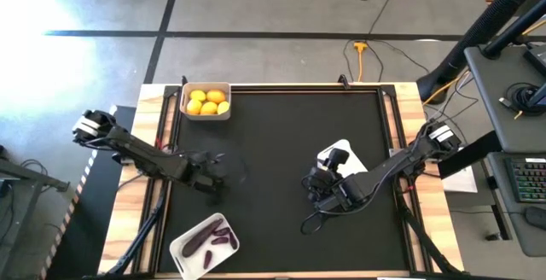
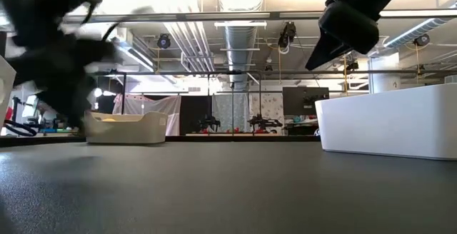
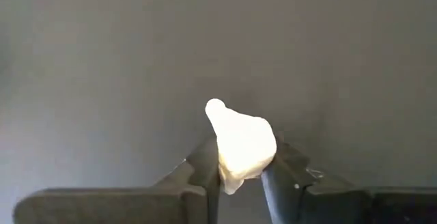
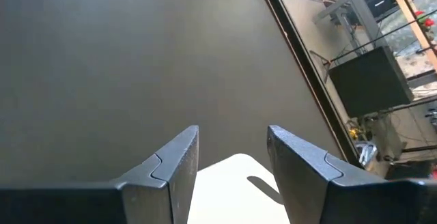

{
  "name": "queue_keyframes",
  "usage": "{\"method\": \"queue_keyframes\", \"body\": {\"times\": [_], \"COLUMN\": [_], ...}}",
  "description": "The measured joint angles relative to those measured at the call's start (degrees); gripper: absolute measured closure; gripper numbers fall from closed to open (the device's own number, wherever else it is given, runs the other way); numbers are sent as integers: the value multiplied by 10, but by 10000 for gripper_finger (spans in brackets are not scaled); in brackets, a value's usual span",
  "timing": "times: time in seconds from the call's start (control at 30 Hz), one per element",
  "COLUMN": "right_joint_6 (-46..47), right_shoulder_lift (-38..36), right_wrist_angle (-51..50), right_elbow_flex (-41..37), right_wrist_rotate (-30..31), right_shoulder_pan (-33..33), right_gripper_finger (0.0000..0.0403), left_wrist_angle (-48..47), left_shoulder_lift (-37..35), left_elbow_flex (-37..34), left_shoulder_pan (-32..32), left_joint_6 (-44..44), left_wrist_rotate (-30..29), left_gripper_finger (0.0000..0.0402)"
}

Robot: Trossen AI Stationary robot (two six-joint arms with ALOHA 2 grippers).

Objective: Sort produce into baskets
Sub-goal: Put the garlic into the middle right white bin

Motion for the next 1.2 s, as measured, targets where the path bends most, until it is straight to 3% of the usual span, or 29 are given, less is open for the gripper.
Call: {"method": "queue_keyframes", "body": {"times": [0.1,0.23,0.3,0.37,0.5,0.63,1.0,1.2], "right_joint_6": [-3,-33,-88,-135,-184,-194,-258,-261], "right_shoulder_lift": [3,15,25,37,70,100,109,142], "right_wrist_angle": [24,104,165,231,344,340,325,346], "right_elbow_flex": [0,-16,-32,-51,-85,-81,-4,-7], "right_wrist_rotate": [1,-16,-73,-147,-243,-275,-338,-352], "right_shoulder_pan": [-7,-17,-16,-15,-16,-16,-16,-14], "right_gripper_finger": [241,249,252,252,248,240,204,204], "left_wrist_angle": [211,525,643,703,701,684,647,645], "left_shoulder_lift": [30,117,175,241,366,447,457,456], "left_elbow_flex": [16,27,45,72,138,190,216,212], "left_shoulder_pan": [3,3,5,7,10,12,15,16], "left_joint_6": [119,273,305,317,314,302,298,293], "left_wrist_rotate": [-45,3,38,51,51,50,52,50], "left_gripper_finger": [339,319,313,311,310,309,304,267]}}
